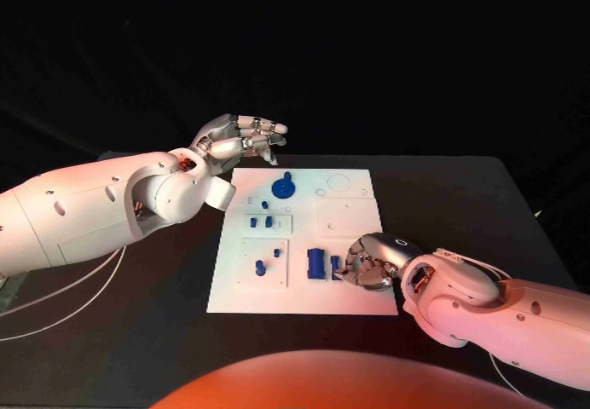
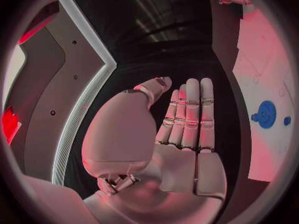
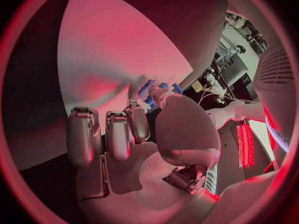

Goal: Assemble the parts on the task board

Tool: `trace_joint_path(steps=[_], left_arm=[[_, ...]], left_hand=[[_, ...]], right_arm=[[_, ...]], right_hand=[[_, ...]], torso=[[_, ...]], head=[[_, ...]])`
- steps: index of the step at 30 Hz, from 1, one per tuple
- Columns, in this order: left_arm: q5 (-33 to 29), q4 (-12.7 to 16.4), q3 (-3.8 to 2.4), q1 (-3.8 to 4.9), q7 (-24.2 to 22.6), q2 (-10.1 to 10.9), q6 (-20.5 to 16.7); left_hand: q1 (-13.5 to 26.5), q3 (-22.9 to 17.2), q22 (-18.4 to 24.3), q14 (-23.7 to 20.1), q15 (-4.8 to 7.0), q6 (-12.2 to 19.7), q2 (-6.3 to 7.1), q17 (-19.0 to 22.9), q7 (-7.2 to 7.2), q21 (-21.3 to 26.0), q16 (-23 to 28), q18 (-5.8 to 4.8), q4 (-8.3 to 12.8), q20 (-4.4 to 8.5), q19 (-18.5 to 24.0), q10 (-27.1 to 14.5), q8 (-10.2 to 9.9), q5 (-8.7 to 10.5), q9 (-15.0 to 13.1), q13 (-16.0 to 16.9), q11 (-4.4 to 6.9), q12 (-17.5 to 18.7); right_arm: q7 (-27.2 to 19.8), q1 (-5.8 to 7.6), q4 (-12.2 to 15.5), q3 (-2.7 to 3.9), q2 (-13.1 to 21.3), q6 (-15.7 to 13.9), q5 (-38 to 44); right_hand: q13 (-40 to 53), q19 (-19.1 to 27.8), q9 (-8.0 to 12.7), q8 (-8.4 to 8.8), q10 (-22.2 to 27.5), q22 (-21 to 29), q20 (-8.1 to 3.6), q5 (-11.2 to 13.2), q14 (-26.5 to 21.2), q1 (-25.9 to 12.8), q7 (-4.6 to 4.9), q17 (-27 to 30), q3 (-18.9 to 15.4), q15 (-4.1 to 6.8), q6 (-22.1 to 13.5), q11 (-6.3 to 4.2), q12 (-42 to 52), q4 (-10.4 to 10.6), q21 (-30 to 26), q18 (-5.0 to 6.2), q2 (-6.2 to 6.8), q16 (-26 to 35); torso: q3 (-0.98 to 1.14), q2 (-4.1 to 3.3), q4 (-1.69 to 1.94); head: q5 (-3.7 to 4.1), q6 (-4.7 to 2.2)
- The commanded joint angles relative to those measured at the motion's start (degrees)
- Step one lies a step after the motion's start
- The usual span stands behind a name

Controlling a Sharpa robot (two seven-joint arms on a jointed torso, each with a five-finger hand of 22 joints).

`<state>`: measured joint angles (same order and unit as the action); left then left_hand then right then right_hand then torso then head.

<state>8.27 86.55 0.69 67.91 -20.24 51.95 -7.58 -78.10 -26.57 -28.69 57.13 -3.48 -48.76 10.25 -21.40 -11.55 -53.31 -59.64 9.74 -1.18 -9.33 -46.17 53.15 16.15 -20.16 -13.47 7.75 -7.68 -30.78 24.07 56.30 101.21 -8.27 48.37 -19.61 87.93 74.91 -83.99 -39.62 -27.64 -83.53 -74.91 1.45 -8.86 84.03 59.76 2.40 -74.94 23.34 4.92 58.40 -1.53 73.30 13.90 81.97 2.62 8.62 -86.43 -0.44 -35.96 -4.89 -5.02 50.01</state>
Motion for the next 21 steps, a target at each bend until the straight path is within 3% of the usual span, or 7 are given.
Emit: trace_joint_path(steps=[1,11,17,21], left_arm=[[0.2,0.1,-0.02,0.03,-0.4,-0.1,0.7],[0.2,0.1,-0.02,0.03,-0.5,-0.2,0.7],[0.2,0.0,-0.02,0.03,-0.6,-0.2,0.5],[0.0,-0.2,0.04,0.02,-0.8,-0.5,0.3]], left_hand=[[-0.2,-0.2,0.1,-0.4,-0.09,0.2,-0.58,0.1,0.02,0.2,-0.3,0.74,-0.3,0.04,-0.4,-0.3,-0.1,-0.24,-0.1,0.0,0.09,-0.3],[-0.3,-0.2,0.1,-0.4,-0.11,0.2,-0.61,0.1,0.0,0.2,-0.3,0.74,-0.3,0.05,-0.4,-0.4,-0.2,-0.25,-0.2,0.0,0.07,-0.4],[-0.2,-0.2,0.1,-0.4,-0.11,0.2,-0.61,0.1,0.0,0.2,-0.3,0.73,-0.3,0.04,-0.4,-0.4,-0.2,-0.25,-0.2,0.0,0.07,-0.4],[-0.2,-0.2,0.1,-0.4,-0.12,0.2,-0.61,0.1,-0.01,0.2,-0.3,0.73,-0.4,0.04,-0.4,-0.4,-0.2,-0.24,-0.2,0.0,0.06,-0.4]], right_arm=[[0.6,-0.04,-0.3,0.02,-0.1,1.0,1.0],[0.4,-0.03,-0.4,0.03,-0.1,0.1,1.9],[-2.4,0.43,0.4,0.19,1.0,-5.4,-0.2],[-9.6,1.88,-0.5,0.4,1.9,-8.8,-10.9]], right_hand=[[4.2,-3.4,0.1,0.28,-0.1,-13.0,-0.22,-0.3,4.4,0.8,0.07,-7.1,0.0,0.17,-0.1,-0.08,0.0,-0.3,0.3,-1.02,-0.14,-0.2],[4.1,-3.3,0.2,0.46,0.1,-12.9,-0.25,1.7,4.4,3.1,0.13,-6.9,-0.4,0.19,-0.2,-0.06,-0.4,-1.4,-0.1,-0.94,0.36,0.0],[2.8,-2.6,0.5,1.03,1.1,-12.3,-0.02,1.3,4.1,1.5,0.61,-5.7,-2.2,-0.16,-1.0,0.35,-2.5,0.9,-1.9,-0.57,0.84,0.5],[1.4,-1.2,0.8,1.93,2.6,-11.2,0.41,-0.1,3.7,2.4,1.32,-4.1,-2.8,-0.67,-2.6,0.96,-5.1,1.7,-5.9,0.2,0.52,1.4]], torso=[[-0.02,0.04,0.03],[-0.09,0.1,-0.12],[-0.19,0.26,-0.1],[-0.41,0.68,-0.11]], head=[[-0.1,-0.01],[0.02,-0.01],[0.2,-0.01],[0.29,-0.01]])
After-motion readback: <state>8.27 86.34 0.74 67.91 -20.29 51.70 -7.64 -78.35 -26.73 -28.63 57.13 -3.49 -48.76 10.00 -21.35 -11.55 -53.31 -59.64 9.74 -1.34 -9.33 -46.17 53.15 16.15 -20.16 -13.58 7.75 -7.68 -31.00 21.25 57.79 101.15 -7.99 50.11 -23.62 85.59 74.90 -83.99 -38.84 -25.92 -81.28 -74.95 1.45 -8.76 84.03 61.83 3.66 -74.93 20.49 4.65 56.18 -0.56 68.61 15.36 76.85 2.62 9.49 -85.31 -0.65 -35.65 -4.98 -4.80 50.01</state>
